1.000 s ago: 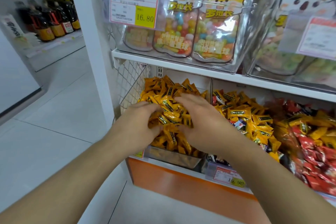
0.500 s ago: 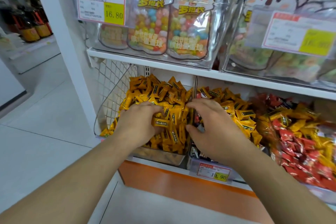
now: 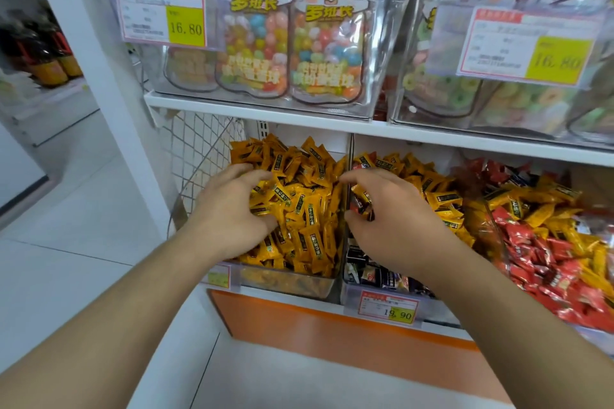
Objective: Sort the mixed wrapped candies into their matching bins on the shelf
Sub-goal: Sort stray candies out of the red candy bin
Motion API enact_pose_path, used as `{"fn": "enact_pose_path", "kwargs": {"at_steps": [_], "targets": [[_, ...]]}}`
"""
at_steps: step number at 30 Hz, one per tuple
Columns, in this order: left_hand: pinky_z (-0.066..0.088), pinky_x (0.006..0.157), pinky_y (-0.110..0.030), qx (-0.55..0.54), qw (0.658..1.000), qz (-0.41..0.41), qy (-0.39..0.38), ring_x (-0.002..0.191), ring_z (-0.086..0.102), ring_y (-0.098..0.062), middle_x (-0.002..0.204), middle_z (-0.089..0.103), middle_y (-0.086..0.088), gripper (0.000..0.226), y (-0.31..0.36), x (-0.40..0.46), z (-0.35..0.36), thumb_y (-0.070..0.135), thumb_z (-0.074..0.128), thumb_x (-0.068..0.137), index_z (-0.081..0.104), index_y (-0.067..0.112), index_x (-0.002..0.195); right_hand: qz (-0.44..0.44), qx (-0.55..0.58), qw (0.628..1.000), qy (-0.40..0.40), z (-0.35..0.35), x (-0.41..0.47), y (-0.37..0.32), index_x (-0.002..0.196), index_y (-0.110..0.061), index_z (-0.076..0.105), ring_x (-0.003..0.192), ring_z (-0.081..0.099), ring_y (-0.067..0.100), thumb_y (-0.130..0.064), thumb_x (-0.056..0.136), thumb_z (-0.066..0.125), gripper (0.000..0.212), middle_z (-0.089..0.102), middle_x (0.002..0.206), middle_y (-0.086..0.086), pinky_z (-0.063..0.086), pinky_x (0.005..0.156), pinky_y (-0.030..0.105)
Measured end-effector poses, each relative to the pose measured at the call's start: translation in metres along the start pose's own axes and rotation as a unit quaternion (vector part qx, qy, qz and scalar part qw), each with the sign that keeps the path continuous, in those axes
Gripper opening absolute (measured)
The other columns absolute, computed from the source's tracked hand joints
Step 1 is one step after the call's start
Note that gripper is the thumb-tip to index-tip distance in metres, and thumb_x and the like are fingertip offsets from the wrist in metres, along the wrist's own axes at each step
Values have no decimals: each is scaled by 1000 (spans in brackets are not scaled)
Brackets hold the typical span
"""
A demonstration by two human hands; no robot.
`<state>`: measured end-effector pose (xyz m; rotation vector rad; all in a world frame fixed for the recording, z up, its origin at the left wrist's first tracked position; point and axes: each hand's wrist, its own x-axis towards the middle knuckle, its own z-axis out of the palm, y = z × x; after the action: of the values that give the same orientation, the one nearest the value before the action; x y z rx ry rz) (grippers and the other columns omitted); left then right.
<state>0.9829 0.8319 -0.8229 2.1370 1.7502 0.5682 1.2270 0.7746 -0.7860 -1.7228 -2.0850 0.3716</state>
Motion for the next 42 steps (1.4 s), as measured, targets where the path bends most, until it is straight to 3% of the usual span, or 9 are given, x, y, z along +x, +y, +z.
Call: {"fn": "enact_pose_path", "kwargs": {"at_steps": [4, 6, 8, 12, 17, 25, 36, 39, 42], "targets": [[8, 125, -54, 58, 988, 76, -119, 154, 8, -17, 164, 16, 22, 80, 12, -2, 17, 70, 70, 80, 32, 60, 149, 43, 15, 999, 11, -13, -3, 7, 147, -34, 48, 132, 48, 14, -20, 100, 61, 50, 50, 146, -7, 36, 94, 15], [-3, 123, -61, 107, 978, 87, -154, 155, 2, -17, 165, 14, 23, 88, 14, -1, 31, 78, 68, 75, 24, 64, 150, 71, 24, 997, 28, -21, -8, 14, 145, -35, 49, 95, 67, 9, -21, 100, 61, 49, 53, 137, -4, 48, 67, 11], [-3, 121, -66, 113, 980, 86, -141, 154, 12, -21, 163, 23, 21, 87, 16, 1, 39, 76, 70, 74, 27, 64, 149, 100, 27, 994, 46, -28, -16, 21, 143, -35, 51, 66, 63, 11, -23, 99, 61, 46, 54, 133, -5, 48, 53, 12], [9, 120, -62, 102, 986, 102, -78, 140, 38, -16, 143, 45, 24, 66, 18, 3, 42, 70, 74, 76, 49, 58, 136, 139, 38, 987, 78, -35, -34, 37, 133, -34, 58, 92, 67, 13, -24, 98, 64, 37, 59, 135, -10, 43, 58, 6], [17, 117, -49, 59, 987, 129, -79, 124, 41, -11, 124, 50, 29, 47, 22, -1, 42, 65, 76, 78, 60, 52, 120, 135, 54, 985, 89, -36, -45, 40, 129, -29, 61, 93, 59, 1, -20, 98, 65, 33, 61, 132, -11, 35, 67, 1], [51, 81, -31, -25, 997, 63, 25, 100, 57, -11, 107, 59, 13, 35, 8, 3, 36, 36, 84, 84, 62, 35, 111, 119, 63, 987, 93, -33, -40, 37, 127, -29, 64, 110, 51, 0, -19, 97, 67, 32, 62, 121, -16, 37, 94, 19], [46, 106, -54, 3, 997, 31, 70, 127, 55, -22, 135, 62, 7, 41, -1, 4, 16, 54, 59, 97, 62, 37, 134, 132, 49, 987, 82, -36, -27, 52, 124, -31, 65, 101, 63, 9, -19, 98, 64, 29, 64, 123, -12, 40, 75, 8], [43, 108, -41, -14, 994, 76, 71, 129, 52, -14, 138, 58, 13, 38, 16, 1, 12, 47, 58, 100, 62, 35, 135, 124, 28, 989, 80, -41, -27, 55, 126, -30, 64, 86, 68, 11, -11, 98, 59, 34, 65, 123, -10, 52, 76, 17], [34, 98, -16, -52, 991, 115, 45, 123, 44, 4, 137, 51, 23, 35, 45, -6, 13, 42, 58, 102, 60, 39, 137, 122, -23, 989, 78, -46, -29, 61, 132, -25, 64, 105, 61, 11, -5, 96, 59, 42, 65, 129, -6, 43, 91, 18]]}}
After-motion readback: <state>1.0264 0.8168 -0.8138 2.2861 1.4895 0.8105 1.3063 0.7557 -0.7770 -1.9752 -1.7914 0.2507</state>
